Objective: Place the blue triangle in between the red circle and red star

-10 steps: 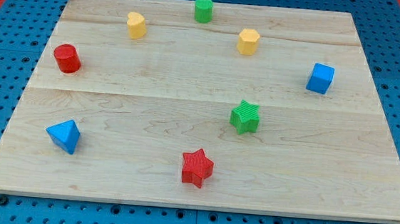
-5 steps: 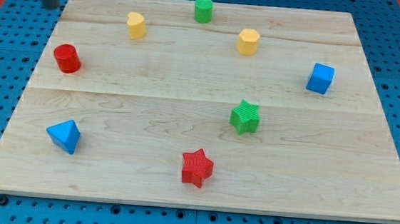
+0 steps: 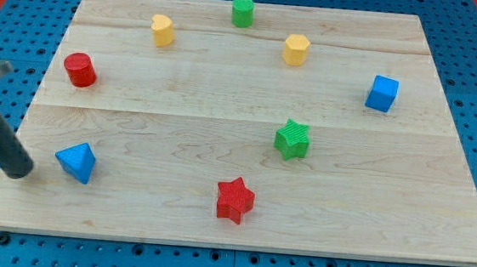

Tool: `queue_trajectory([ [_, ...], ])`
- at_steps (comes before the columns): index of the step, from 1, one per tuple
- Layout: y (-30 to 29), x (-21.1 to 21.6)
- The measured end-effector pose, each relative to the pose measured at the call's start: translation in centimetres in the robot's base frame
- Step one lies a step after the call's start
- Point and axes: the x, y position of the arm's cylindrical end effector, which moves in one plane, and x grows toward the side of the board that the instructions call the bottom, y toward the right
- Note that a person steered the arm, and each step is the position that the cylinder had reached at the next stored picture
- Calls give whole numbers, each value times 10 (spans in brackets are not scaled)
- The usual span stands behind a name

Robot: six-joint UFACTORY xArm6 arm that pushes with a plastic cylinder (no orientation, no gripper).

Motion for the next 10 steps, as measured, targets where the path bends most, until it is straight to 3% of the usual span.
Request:
queue_trajectory([
  [3, 36, -7],
  [4, 43, 19],
  [5, 49, 17],
  [8, 67, -19],
  [9, 68, 23],
  [10, 92, 24],
])
